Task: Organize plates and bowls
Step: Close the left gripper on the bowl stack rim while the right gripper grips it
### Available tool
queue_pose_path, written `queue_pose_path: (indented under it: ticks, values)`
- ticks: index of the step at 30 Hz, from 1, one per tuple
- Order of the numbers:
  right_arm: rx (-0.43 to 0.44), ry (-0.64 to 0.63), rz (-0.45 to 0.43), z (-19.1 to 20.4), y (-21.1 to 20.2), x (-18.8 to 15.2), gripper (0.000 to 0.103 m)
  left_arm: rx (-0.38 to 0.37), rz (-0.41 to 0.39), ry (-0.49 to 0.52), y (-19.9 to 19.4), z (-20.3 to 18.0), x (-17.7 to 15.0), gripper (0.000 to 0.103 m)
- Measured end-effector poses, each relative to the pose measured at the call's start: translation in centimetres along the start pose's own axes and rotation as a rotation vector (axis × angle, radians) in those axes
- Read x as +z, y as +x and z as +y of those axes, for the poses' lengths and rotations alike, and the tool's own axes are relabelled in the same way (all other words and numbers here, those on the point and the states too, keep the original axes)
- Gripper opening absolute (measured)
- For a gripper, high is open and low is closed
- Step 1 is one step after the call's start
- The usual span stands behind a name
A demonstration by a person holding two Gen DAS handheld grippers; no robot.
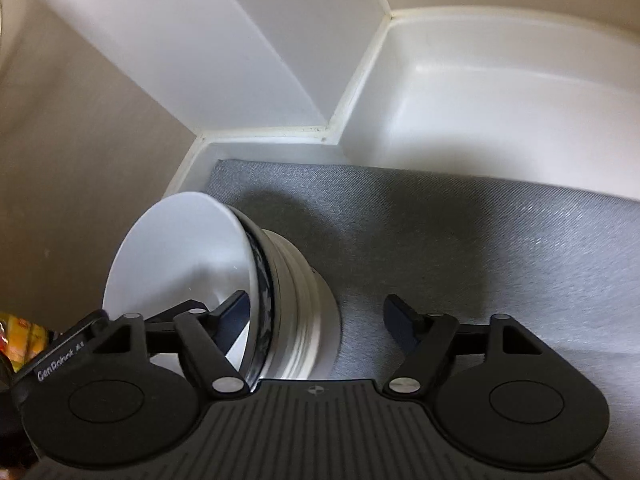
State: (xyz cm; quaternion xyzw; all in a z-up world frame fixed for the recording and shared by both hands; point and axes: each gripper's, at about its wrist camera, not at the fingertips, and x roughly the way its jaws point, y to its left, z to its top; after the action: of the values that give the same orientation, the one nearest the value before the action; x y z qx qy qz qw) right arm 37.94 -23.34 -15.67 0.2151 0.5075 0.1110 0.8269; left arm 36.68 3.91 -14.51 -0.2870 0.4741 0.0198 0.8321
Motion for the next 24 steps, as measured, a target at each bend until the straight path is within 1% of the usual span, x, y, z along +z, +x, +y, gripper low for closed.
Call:
queue_pose_path:
  ticks: [3, 4, 6, 7, 8, 9, 10, 11, 12, 15, 19, 20, 24]
  values:
    - [0.036, 0.022, 0.009, -0.4, 0.6, 0.0, 0.085, -0.023, -0.006, -0.018, -0.1, 0.1, -0.1, 0.103]
    - [0.035, 0.009, 0.004, -0.2, 0.7, 0.0, 0.086, -0.036, 0.002, -0.024, -0.3, 0.3, 0.1, 0.102]
    - [0.037, 0.002, -0.003, -0.1, 0.7, 0.0, 0.087, -0.090, 0.035, -0.041, -0.1, 0.8, 0.4, 0.100]
    - [0.037, -0.002, -0.008, 0.0, 0.8, 0.0, 0.087, -0.124, 0.054, -0.058, 0.0, 1.0, 0.5, 0.097]
    - [0.038, -0.004, -0.013, 0.1, 0.8, -0.1, 0.087, -0.165, 0.080, -0.089, 0.1, 1.4, 0.6, 0.084]
    - [0.039, -0.006, -0.017, 0.1, 0.9, -0.1, 0.086, -0.186, 0.113, -0.126, 0.3, 1.8, 0.7, 0.080]
    - [0.043, -0.010, -0.016, 0.1, 0.8, -0.1, 0.079, -0.169, 0.097, -0.100, 0.2, 1.5, 0.5, 0.078]
    - [0.089, 0.008, -0.010, 0.0, 0.8, -0.2, 0.068, -0.154, 0.073, -0.063, -0.3, 1.2, 0.4, 0.072]
    - [0.103, 0.043, -0.003, -0.1, 0.6, -0.3, 0.065, -0.128, 0.072, -0.027, -0.5, 0.9, 0.2, 0.066]
    - [0.084, 0.021, -0.006, 0.5, 0.3, -0.3, 0.062, -0.105, 0.057, 0.031, -1.4, 0.4, -0.3, 0.062]
    - [0.061, 0.009, 0.014, 1.1, -0.1, -0.5, 0.057, -0.086, 0.059, 0.060, -2.4, 0.1, -0.8, 0.062]
    - [0.058, 0.006, 0.021, 1.2, -0.2, -0.5, 0.057, -0.083, 0.060, 0.062, -2.1, -0.1, -1.0, 0.062]
    - [0.032, -0.019, 0.044, 1.7, -0.9, -1.1, 0.054, -0.095, 0.069, 0.067, -3.3, 0.1, -1.5, 0.062]
